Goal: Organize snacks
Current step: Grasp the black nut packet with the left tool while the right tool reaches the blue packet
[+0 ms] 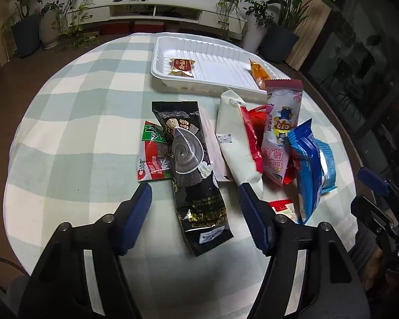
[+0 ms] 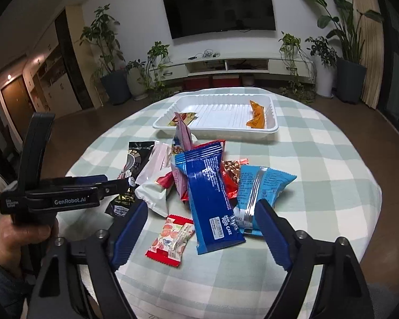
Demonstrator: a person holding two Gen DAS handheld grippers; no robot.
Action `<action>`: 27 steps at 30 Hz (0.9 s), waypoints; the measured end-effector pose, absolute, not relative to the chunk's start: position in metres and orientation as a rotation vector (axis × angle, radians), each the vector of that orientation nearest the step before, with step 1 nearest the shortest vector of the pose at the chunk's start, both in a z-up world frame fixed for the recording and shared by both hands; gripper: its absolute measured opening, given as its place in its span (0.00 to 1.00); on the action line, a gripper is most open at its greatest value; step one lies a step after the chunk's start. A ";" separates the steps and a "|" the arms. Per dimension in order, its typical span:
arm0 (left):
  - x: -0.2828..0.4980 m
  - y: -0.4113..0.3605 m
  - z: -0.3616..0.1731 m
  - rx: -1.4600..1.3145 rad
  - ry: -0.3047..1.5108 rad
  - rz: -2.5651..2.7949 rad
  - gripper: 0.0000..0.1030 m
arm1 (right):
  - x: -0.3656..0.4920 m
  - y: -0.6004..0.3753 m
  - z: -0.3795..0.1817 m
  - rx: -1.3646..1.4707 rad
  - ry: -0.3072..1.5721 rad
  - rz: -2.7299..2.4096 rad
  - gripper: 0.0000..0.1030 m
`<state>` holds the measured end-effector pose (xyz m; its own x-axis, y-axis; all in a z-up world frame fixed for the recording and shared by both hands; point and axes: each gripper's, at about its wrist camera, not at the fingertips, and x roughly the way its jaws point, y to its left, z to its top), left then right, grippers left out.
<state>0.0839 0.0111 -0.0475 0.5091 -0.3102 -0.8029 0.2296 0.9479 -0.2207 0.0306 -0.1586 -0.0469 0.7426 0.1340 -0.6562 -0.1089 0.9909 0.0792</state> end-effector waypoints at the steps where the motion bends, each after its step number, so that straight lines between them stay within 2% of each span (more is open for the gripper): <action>1: 0.086 0.010 -0.049 -0.076 0.992 -0.321 0.63 | 0.032 -0.158 -0.047 0.029 0.725 0.132 0.80; 4: 0.095 0.010 -0.055 -0.066 1.010 -0.312 0.63 | 0.040 -0.158 -0.049 0.024 0.748 0.125 0.73; 5: 0.098 0.009 -0.055 -0.061 1.013 -0.309 0.60 | 0.041 -0.158 -0.050 0.025 0.753 0.123 0.72; 6: 0.101 0.009 -0.056 -0.058 1.017 -0.311 0.54 | 0.043 -0.159 -0.051 0.029 0.756 0.122 0.71; 8: 0.108 0.008 -0.060 -0.049 1.031 -0.313 0.49 | 0.043 -0.159 -0.053 0.028 0.761 0.123 0.71; 11: 0.114 0.008 -0.063 -0.039 1.040 -0.314 0.45 | 0.042 -0.159 -0.057 0.031 0.771 0.124 0.71; 17: 0.120 0.001 -0.067 0.001 1.057 -0.306 0.43 | 0.043 -0.161 -0.061 0.039 0.782 0.123 0.71; 18: 0.122 0.001 -0.069 0.005 1.060 -0.308 0.38 | 0.043 -0.161 -0.061 0.038 0.781 0.124 0.71; 27: 0.120 0.008 -0.071 -0.017 1.051 -0.333 0.26 | 0.046 -0.162 -0.063 0.039 0.789 0.125 0.70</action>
